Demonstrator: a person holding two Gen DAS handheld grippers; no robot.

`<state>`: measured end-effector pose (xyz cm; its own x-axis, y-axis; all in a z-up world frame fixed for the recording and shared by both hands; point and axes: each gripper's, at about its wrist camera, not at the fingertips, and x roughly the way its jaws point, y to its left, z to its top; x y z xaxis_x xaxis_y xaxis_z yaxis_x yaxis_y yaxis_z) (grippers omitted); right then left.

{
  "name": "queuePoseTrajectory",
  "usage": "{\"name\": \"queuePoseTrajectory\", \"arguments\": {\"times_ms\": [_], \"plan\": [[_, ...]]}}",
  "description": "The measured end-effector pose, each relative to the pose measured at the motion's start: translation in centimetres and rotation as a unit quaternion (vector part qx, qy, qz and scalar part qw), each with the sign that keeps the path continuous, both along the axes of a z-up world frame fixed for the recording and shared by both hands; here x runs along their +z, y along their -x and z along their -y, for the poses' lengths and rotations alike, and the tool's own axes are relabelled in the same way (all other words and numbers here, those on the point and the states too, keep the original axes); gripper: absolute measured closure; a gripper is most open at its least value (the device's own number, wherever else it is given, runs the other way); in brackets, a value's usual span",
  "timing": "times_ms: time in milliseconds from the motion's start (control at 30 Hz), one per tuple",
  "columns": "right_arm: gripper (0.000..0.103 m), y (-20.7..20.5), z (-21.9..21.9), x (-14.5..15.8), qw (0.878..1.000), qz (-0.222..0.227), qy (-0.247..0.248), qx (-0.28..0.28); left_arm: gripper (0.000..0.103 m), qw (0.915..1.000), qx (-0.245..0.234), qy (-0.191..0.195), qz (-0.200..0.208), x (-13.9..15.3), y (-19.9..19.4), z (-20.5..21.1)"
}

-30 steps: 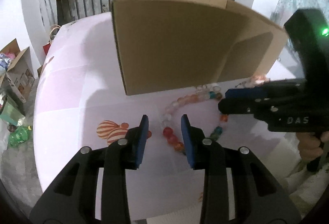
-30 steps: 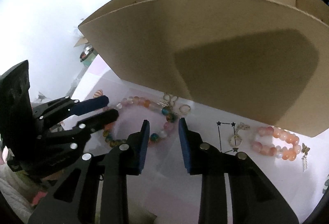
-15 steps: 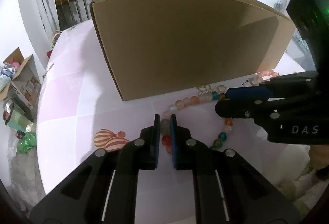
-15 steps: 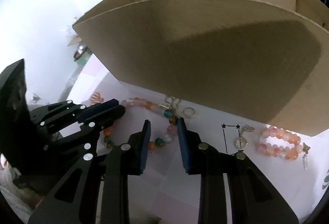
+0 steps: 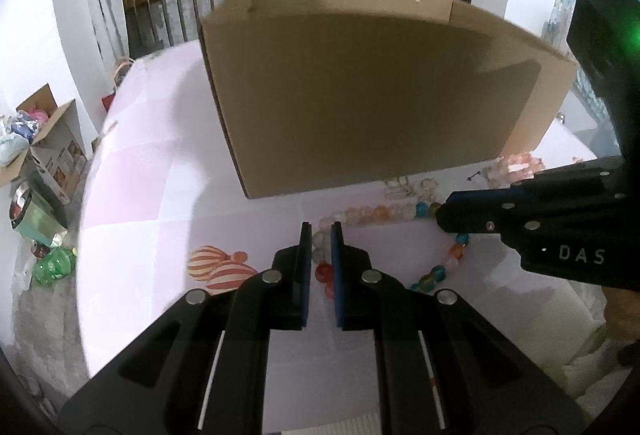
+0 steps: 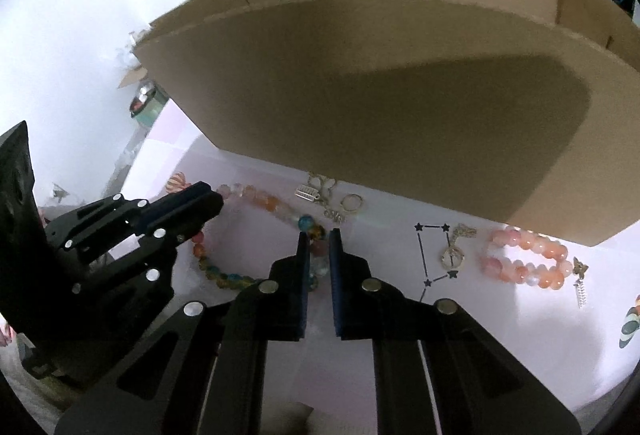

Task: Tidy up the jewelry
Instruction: 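Lift the multicolour bead bracelet with the left tool over the box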

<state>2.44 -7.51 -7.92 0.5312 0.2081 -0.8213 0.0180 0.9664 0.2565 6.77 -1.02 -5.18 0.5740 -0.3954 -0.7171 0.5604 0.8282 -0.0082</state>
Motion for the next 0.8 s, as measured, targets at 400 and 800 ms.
{"name": "queuePoseTrajectory", "arguments": {"times_ms": [400, 800], "plan": [[0.093, 2.6, -0.2, 5.8, 0.995, 0.091, -0.005, 0.034, 0.095, 0.9971, 0.006, 0.068, 0.035, 7.4, 2.6, -1.9], [0.093, -3.1, 3.4, 14.7, 0.982, 0.185, 0.021, 0.04, 0.095, 0.9911, -0.042, 0.104, 0.072, 16.9, -4.5, 1.6]]}}
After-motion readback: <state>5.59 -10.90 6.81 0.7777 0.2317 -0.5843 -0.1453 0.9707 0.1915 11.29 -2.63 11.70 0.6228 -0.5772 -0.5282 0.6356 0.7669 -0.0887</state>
